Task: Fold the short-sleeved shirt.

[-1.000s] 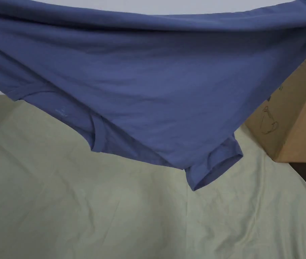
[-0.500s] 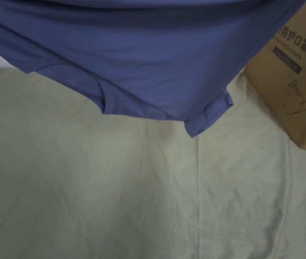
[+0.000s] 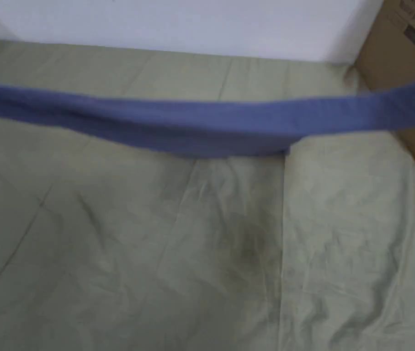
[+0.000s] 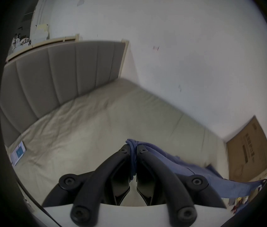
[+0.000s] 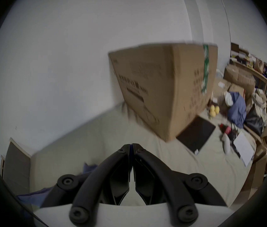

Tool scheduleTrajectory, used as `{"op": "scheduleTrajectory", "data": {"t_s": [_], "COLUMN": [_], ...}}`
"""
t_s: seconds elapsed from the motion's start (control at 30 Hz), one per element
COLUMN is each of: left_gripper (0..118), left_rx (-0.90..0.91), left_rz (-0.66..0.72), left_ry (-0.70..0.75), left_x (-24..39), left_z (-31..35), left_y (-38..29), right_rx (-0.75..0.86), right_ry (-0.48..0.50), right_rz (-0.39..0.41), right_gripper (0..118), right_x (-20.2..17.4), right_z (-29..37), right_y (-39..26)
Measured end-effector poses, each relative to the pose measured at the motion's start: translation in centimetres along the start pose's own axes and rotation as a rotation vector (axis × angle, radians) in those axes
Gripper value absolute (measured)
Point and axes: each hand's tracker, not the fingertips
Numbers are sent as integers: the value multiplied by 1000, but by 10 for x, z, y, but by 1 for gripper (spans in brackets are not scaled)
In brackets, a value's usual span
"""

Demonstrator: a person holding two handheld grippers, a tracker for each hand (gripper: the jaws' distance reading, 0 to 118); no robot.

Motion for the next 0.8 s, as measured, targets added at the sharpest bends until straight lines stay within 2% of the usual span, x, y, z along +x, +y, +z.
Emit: {"op": "scheduleTrajectory", "data": {"t_s": [0.07,0.1,0.23,0.27,0.3,0.37,0.4,0.5,0.53,0.6,0.63,0.67,0.73,0.8], "left_gripper": [2,2,2,2,2,2,2,2,2,2,2,2,2,2], "left_rx": [-61,-86,-192,-193,-201,-221,-220,-223,-217,-242,-235,-238,-255,-255], "left_rz": [26,38,36,34,37,55,83,129,140,102,93,99,141,175], "left_ry": [-3,-12,19,15,14,22,14,13,21,49,61,65,56,52], "left_x": [-26,-43,-95,-108,-121,-140,-151,-177,-184,-196,-201,-207,-224,-235], "left_z": [-3,-6,7,14,20,32,41,61,67,73,78,82,90,100], "left_y": [-32,-51,-122,-140,-159,-183,-197,-231,-242,-256,-264,-269,-277,-282], "right_rx": [-56,-97,-252,-256,-297,-330,-340,-348,-325,-317,-311,-307,-319,-325], "right_ry": [-10,-8,-29,-21,-7,2,55,43,-28,-58,-56,7,25,22], "right_rz": [3,36,83,51,-13,-67,-90,-115,-100,-78,-85,-114,-174,-181], "right_gripper": [2,2,2,2,2,2,2,2,2,2,2,2,2,2], "right_x": [31,46,111,126,136,162,174,212,224,251,260,266,273,283], "right_z": [-15,-18,-20,-17,-4,7,16,38,45,50,56,62,79,88], "right_y": [-32,-54,-138,-156,-180,-213,-230,-264,-273,-282,-287,-290,-303,-308]}}
